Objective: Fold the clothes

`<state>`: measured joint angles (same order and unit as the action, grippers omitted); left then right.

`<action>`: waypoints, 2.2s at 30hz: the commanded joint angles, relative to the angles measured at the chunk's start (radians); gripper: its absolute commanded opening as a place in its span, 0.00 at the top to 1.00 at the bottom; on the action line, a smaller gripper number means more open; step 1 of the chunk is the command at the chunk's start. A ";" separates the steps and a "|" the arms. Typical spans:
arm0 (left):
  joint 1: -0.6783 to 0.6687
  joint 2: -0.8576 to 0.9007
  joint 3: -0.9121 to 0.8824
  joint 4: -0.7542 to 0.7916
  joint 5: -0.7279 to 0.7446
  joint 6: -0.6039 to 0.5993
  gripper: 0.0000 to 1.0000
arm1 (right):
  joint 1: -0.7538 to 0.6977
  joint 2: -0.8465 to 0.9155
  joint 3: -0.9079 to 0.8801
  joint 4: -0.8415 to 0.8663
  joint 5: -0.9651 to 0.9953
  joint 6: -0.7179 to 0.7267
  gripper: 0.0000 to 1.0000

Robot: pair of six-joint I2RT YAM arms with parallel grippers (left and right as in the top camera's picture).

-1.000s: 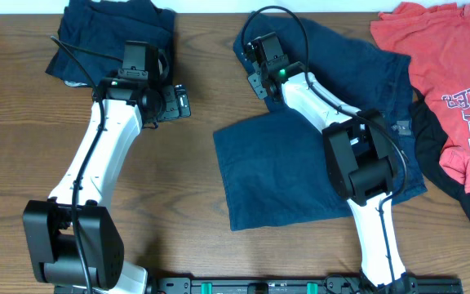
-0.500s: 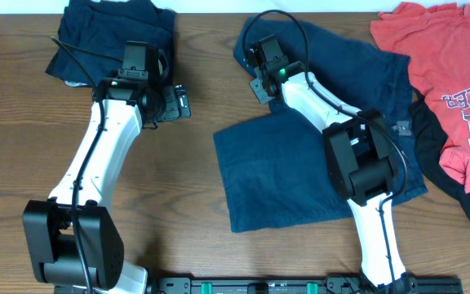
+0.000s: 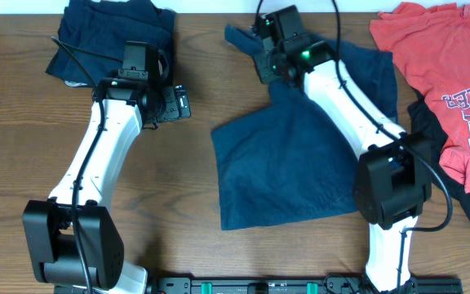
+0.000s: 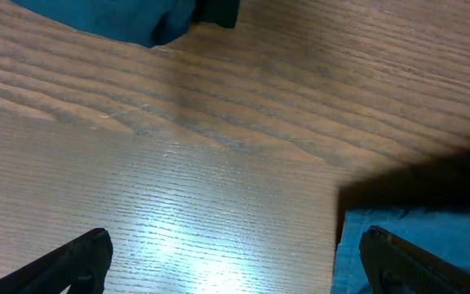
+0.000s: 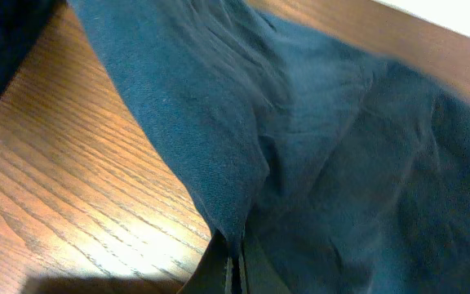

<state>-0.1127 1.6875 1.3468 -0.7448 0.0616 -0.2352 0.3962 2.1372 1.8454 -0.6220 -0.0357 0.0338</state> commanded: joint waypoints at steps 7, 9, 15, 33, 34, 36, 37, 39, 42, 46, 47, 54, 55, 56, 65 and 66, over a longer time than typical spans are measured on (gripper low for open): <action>-0.033 0.017 0.005 0.026 0.006 0.012 0.02 | -0.211 0.145 -0.001 0.019 -0.382 0.085 0.99; -0.052 0.031 0.005 0.049 0.007 0.012 0.02 | -0.246 0.171 -0.001 0.027 -0.459 0.085 0.99; -0.128 0.087 0.005 0.158 0.069 0.012 0.02 | -0.280 0.207 -0.001 0.026 -0.530 0.059 0.99; -0.319 0.354 0.005 0.798 0.245 0.008 0.02 | -0.277 0.209 -0.001 0.035 -0.538 0.055 0.99; -0.319 0.366 0.005 0.833 0.245 0.003 0.02 | -0.277 0.209 -0.001 0.035 -0.538 0.055 0.99; -0.319 0.388 0.005 0.908 0.245 0.000 0.02 | -0.275 0.209 -0.001 0.035 -0.538 0.055 0.99; -0.319 0.400 0.005 0.940 0.245 0.000 0.02 | -0.275 0.209 -0.001 0.035 -0.538 0.055 0.99; -0.319 0.422 0.005 1.001 0.243 0.000 0.02 | -0.275 0.209 -0.001 0.035 -0.538 0.055 0.99; -0.319 0.457 0.005 1.089 0.241 -0.009 0.02 | -0.275 0.209 -0.001 0.034 -0.538 0.055 0.99; -0.319 0.511 0.006 1.198 0.241 -0.042 0.02 | -0.275 0.209 -0.001 0.035 -0.538 0.055 0.99; -0.319 0.526 0.006 1.224 0.241 -0.052 0.02 | -0.275 0.209 -0.001 0.035 -0.538 0.055 0.99; -0.318 0.611 0.006 1.401 0.195 -0.059 0.05 | -0.275 0.209 -0.001 0.028 -0.538 0.055 0.99; -0.318 0.618 0.006 1.433 0.188 -0.059 0.06 | -0.275 0.209 -0.001 0.027 -0.538 0.055 0.99; -0.318 0.623 0.006 1.455 0.184 -0.059 0.07 | -0.275 0.209 -0.001 0.027 -0.538 0.055 0.99; -0.318 0.628 0.025 1.511 0.110 -0.090 0.10 | -0.275 0.209 -0.001 0.016 -0.537 0.054 0.99; -0.318 0.628 0.031 1.505 0.111 -0.101 0.13 | -0.275 0.209 -0.001 0.016 -0.537 0.054 0.99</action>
<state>-0.4339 2.3119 1.3472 0.7643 0.2008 -0.3012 0.1127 2.3283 1.8446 -0.6025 -0.5541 0.0986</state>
